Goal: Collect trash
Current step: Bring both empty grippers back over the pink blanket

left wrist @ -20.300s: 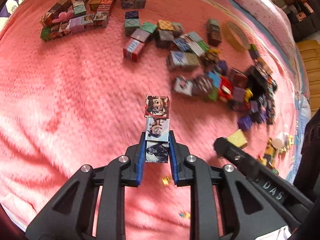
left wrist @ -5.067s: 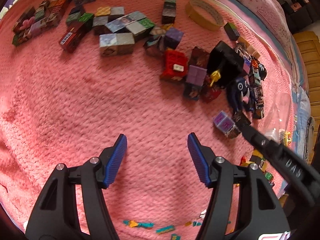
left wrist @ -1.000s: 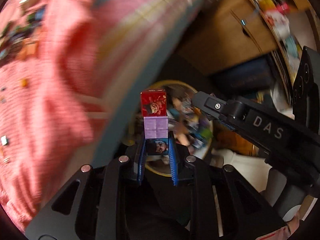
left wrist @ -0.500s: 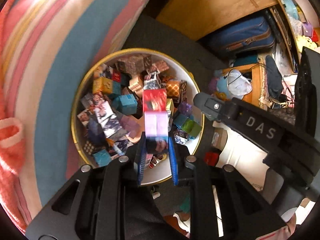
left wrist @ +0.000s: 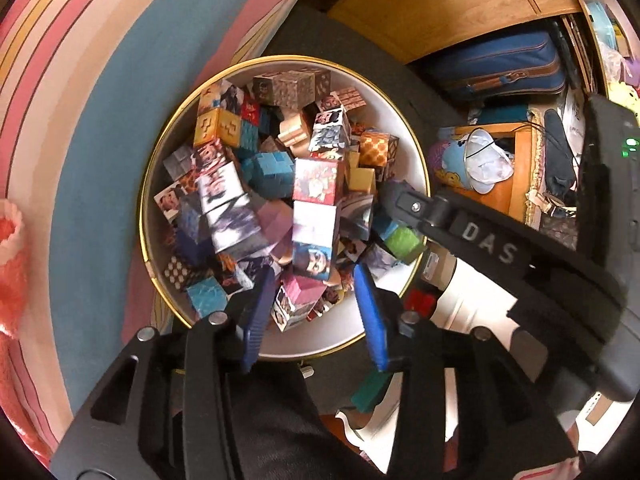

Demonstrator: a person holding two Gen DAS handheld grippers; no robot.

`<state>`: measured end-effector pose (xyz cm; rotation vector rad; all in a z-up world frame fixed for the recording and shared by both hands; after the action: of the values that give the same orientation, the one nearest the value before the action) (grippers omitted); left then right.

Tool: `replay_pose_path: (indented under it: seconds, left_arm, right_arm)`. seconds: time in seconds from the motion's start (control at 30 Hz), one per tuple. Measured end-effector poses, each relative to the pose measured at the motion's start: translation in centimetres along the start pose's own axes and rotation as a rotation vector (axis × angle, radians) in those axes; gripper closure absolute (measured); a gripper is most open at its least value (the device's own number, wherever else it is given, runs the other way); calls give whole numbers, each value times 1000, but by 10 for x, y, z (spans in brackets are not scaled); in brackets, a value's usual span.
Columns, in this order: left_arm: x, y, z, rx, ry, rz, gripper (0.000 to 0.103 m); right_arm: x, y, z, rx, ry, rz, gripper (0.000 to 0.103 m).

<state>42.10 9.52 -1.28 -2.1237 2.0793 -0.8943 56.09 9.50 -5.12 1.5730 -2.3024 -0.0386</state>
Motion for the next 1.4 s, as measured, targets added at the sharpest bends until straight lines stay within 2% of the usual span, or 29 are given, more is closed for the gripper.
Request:
replay_pose_path:
  seconds: [0.07, 0.17, 0.4, 0.63, 0.83, 1.1, 1.4]
  left_arm:
    - [4, 3, -4, 9, -9, -4, 63]
    - [10, 4, -13, 22, -22, -3, 63]
    - [28, 21, -50, 56, -95, -21, 62]
    - [51, 70, -108, 95, -221, -125, 61]
    - [87, 145, -161, 118, -367, -304, 57]
    - [176, 261, -201, 171, -542, -626, 57]
    - [283, 366, -209, 237, -684, -967, 57]
  right_arm:
    - [1, -3, -3, -6, -9, 20, 60]
    - [4, 0, -12, -6, -35, 22, 53]
    - [20, 29, -39, -18, -88, -13, 50]
    - [37, 113, -61, -32, -126, -179, 50]
    - [74, 225, -60, -34, -116, -407, 50]
    - [163, 360, -26, -19, -54, -734, 49]
    - [268, 457, 25, 24, 29, -1037, 49]
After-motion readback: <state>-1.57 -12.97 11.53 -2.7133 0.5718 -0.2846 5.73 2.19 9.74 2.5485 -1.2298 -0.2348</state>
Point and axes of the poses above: each gripper's, at about its wrist camera, not at the fingertips, and z roughly the way its jaws point, y to its left, x to its underside, the point moved 4 cm from there along z, roughly the way its jaws point, and after that the axes turned 12 degrees about y, right-handed, at the moved point
